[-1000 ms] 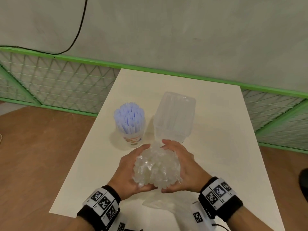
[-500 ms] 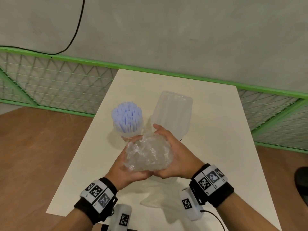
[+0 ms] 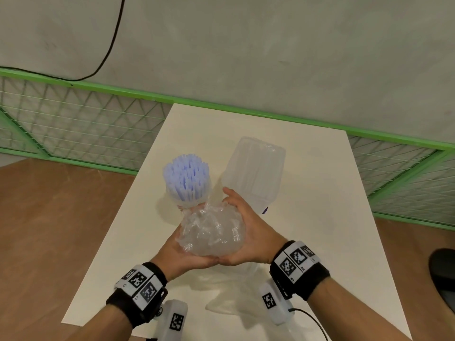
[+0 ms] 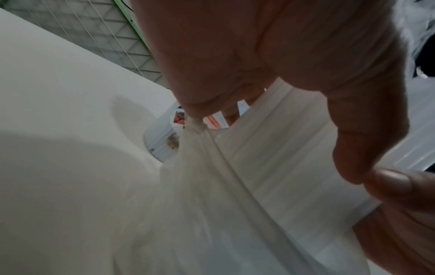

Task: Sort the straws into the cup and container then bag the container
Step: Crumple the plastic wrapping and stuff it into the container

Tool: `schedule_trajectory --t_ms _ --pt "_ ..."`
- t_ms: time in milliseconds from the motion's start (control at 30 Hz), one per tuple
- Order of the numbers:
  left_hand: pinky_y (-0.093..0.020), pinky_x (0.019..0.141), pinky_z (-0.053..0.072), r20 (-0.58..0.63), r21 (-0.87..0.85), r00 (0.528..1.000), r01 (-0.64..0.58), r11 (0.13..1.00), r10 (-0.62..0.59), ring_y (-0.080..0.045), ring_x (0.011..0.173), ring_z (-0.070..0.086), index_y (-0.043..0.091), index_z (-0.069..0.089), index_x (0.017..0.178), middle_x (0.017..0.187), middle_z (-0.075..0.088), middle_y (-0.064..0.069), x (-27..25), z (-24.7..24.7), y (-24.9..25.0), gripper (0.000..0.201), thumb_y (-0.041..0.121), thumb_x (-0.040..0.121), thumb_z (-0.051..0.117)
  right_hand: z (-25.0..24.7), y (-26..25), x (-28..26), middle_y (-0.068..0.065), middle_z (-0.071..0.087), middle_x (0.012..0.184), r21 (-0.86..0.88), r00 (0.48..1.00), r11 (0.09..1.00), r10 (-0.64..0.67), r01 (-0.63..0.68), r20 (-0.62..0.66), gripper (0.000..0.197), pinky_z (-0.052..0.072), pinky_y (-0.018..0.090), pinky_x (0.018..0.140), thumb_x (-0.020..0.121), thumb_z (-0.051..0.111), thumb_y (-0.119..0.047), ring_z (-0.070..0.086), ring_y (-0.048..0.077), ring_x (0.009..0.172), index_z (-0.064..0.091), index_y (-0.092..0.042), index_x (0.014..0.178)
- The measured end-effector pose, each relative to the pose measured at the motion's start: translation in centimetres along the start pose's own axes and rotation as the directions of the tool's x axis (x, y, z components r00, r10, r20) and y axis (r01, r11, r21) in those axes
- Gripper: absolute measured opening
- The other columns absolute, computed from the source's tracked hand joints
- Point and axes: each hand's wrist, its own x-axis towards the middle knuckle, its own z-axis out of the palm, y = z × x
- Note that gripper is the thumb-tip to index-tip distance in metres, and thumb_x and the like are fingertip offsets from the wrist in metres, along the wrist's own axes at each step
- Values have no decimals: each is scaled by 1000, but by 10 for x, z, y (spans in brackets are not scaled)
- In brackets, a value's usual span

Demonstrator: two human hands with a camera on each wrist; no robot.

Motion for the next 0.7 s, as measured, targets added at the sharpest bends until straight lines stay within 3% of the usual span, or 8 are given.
schedule_trajectory --t_ms 100,167,233,333,433,500,633,700 --pt "-4 72 47 25 -4 999 43 999 -43 14 95 62 31 47 118 99 67 33 -2 -3 -4 82 -13 59 83 2 4 2 -21 22 154 22 996 998 63 -65 58 113 28 23 116 56 96 -23 25 -8 141 23 -41 141" --pt "-5 72 48 21 -12 998 66 998 -66 13 95 62 30 48 120 99 67 32 -1 -4 -6 83 -13 59 84 3 5 3 -10 40 144 19 991 993 114 -116 64 112 40 37 111 53 95 -31 45 9 132 24 -46 138" --pt "-7 72 49 20 -12 997 74 997 -74 10 96 63 28 48 122 101 70 23 0 -4 -6 83 -13 59 84 2 5 5 0 48 133 17 987 989 149 -150 60 110 47 45 103 49 94 -37 54 20 121 25 -50 133" --pt "-7 72 49 9 -16 997 81 997 -80 8 96 64 29 47 123 102 70 10 3 -5 -7 86 -14 58 84 2 4 6 -2 44 136 8 984 986 167 -168 57 111 45 45 104 49 93 -38 52 20 124 24 -52 133" --pt "-6 71 49 15 -11 996 83 996 -83 12 94 63 33 49 117 99 70 22 5 -7 -6 83 -12 58 85 1 4 7 -10 37 144 1 985 988 156 -157 70 115 40 41 111 52 94 -33 43 12 133 21 -51 138" --pt "-7 73 49 45 6 996 71 997 -71 10 98 62 33 49 117 101 68 28 6 -7 -6 81 -12 59 85 1 4 8 -6 42 139 -4 984 986 164 -165 66 112 44 43 107 50 94 -35 50 16 127 23 -52 136" --pt "-6 74 48 36 2 999 13 1000 -13 11 98 61 31 46 117 101 68 17 7 -6 -2 85 -20 59 81 1 0 7 -5 45 134 -9 990 990 140 -140 23 106 45 44 104 50 93 -38 51 16 124 26 -50 132" --pt "-7 77 47 58 0 998 -22 1000 22 10 102 61 29 44 122 106 68 19 8 -8 0 87 -20 59 81 1 -4 5 -5 47 133 -9 994 995 100 -100 -31 107 45 45 104 50 93 -40 50 16 125 29 -47 134"
